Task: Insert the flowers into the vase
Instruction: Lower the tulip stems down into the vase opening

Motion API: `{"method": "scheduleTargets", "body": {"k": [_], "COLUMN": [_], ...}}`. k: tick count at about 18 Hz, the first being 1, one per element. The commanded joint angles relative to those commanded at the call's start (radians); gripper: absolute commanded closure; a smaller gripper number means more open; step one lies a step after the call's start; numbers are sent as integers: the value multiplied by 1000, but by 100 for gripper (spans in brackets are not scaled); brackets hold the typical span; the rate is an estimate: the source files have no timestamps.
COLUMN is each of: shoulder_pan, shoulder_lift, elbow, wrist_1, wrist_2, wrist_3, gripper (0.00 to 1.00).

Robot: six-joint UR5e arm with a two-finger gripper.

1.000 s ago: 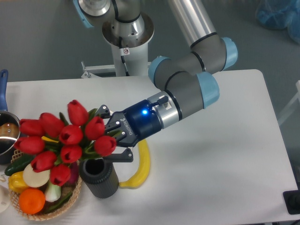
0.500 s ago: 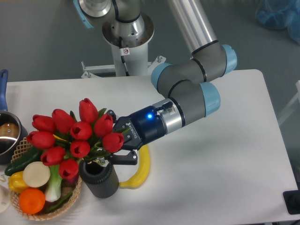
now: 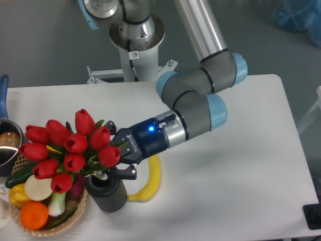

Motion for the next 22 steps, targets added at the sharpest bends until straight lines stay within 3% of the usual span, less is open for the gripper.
{"method": "scheduleTargets", "body": {"k": [6,13,17,22], "shoulder_pan": [2,3,9,12], "shoulder_lift": [-8,-40,-35,-40], "elbow": [-66,-80,-136,-155], "wrist_1": [0,0,0,0], "wrist_2": [0,2,3,3], "wrist_3": [75,123,182,210], "gripper": [67,66,66,66]}}
